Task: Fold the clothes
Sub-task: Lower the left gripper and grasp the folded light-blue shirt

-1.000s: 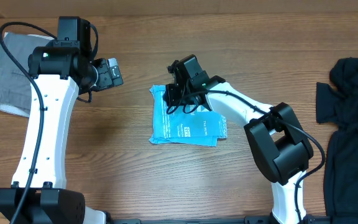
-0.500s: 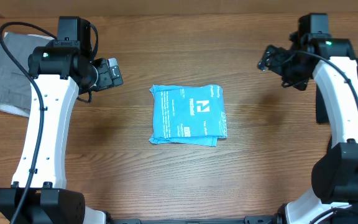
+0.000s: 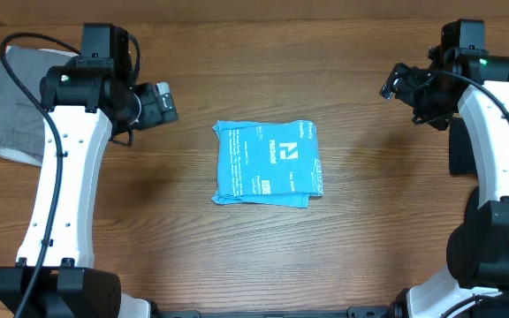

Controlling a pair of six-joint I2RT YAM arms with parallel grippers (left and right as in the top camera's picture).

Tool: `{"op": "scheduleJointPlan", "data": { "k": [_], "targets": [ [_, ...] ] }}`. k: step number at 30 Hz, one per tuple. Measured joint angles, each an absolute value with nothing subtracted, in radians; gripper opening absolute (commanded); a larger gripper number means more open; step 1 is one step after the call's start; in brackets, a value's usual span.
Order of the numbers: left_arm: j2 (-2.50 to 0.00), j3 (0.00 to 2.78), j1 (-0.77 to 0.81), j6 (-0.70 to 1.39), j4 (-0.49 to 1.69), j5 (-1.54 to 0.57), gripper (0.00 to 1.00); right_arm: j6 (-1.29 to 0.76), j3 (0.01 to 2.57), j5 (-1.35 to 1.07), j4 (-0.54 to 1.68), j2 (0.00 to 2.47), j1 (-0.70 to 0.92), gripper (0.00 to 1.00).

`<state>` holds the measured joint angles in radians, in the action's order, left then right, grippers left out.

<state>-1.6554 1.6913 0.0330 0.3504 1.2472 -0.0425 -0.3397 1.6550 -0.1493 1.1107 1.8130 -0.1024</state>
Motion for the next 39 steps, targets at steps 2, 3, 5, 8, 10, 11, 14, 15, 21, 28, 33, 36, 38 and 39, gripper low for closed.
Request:
{"op": "scheduleJointPlan", "data": {
  "k": [2, 3, 5, 8, 10, 11, 14, 15, 21, 28, 33, 36, 38, 39],
  "targets": [
    [-1.655, 1.687, 0.039, 0.345, 1.249, -0.095, 0.97, -0.34, 1.655, -0.149, 1.11, 1.813, -0.102, 1.0],
    [-1.655, 1.676, 0.046, 0.344, 1.253, -0.121, 0.96, -0.339, 1.655, -0.149, 1.111, 1.813, -0.102, 1.0],
    [-1.655, 1.632, 0.076, 0.342, 1.258, -0.162, 0.97, -0.339, 1.655, -0.149, 1.111, 1.813, -0.102, 1.0],
    [-1.657, 1.506, 0.189, 0.374, 1.248, -0.172, 1.0, -0.34, 1.655, -0.149, 1.111, 1.813, -0.102, 1.0],
    [-1.659, 1.439, 0.257, 0.411, 1.204, -0.168, 1.0, -0.339, 1.655, -0.149, 1.111, 1.813, -0.102, 1.0],
    [-1.659, 1.404, 0.289, 0.429, 1.166, -0.164, 1.0, -0.34, 1.655, -0.149, 1.11, 1.813, -0.102, 1.0],
    [-1.662, 1.304, 0.387, 0.503, 1.04, -0.16, 1.0, -0.339, 1.655, -0.149, 1.11, 1.813, -0.102, 1.0],
    [-1.663, 1.277, 0.415, 0.529, 1.003, -0.16, 1.0, -0.34, 1.655, -0.149, 1.11, 1.813, -0.102, 1.0],
    [-1.665, 1.157, 0.496, 0.697, 0.866, -0.12, 1.0, -0.339, 1.655, -0.149, 1.111, 1.813, -0.102, 1.0],
    [-1.665, 1.128, 0.496, 0.773, 0.834, -0.02, 1.0, -0.339, 1.655, -0.149, 1.11, 1.813, -0.102, 1.0],
    [-1.665, 1.051, 0.496, 0.812, 0.725, 0.009, 1.0, -0.34, 1.655, -0.149, 1.11, 1.813, -0.102, 1.0],
    [-1.668, 1.0, 0.496, 0.832, 0.663, 0.013, 1.0, -0.34, 1.655, -0.149, 1.111, 1.813, -0.102, 1.0],
    [-1.675, 0.968, 0.496, 0.84, 0.619, 0.014, 1.0, -0.339, 1.655, -0.149, 1.11, 1.813, -0.102, 1.0],
    [-1.681, 0.954, 0.496, 0.841, 0.596, 0.013, 1.0, -0.34, 1.655, -0.149, 1.11, 1.813, -0.102, 1.0]
  ]
}}
